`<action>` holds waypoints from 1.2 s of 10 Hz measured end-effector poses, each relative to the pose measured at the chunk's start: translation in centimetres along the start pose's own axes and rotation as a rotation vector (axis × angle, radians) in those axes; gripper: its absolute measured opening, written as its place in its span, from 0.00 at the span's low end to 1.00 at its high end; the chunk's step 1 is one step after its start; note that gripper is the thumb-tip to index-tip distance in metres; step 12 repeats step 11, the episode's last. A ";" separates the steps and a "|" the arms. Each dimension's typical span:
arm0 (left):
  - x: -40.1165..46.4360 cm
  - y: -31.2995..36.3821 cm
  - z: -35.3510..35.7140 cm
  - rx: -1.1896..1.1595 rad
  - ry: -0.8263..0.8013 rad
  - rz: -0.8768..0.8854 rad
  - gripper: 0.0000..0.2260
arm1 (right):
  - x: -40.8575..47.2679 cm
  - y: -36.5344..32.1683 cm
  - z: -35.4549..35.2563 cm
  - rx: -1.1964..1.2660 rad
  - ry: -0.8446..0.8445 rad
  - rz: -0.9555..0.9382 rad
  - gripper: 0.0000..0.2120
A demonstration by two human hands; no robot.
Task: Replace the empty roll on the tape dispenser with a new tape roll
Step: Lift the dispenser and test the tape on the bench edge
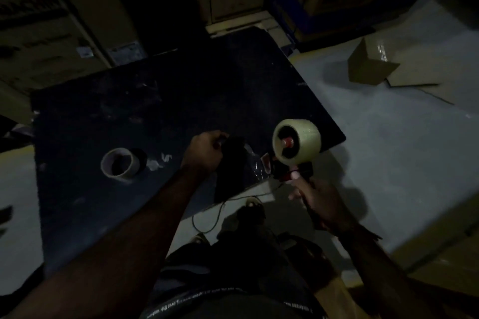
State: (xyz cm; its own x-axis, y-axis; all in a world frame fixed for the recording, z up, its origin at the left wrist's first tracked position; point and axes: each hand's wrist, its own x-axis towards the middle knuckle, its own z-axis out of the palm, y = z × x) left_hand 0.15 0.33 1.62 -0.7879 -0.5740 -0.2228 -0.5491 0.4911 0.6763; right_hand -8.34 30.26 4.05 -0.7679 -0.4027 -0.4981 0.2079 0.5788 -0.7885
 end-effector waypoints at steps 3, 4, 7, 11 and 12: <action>-2.4 -1.0 -5.2 -0.050 0.234 -0.029 0.27 | 7.1 -5.8 5.4 -0.151 -0.085 -0.074 0.25; -2.5 -1.6 -6.5 0.069 0.191 -0.062 0.30 | 9.5 -7.7 7.6 -0.123 -0.122 0.001 0.23; -5.2 -4.3 -8.0 0.311 0.126 -0.234 0.34 | 15.0 -11.6 15.4 -0.090 -0.279 0.103 0.25; -3.6 -3.9 -12.2 0.546 0.241 -0.331 0.39 | 17.0 -16.2 17.4 -0.544 -0.639 0.207 0.26; -3.6 -3.9 -12.2 0.546 0.241 -0.331 0.39 | 17.0 -16.2 17.4 -0.544 -0.639 0.207 0.26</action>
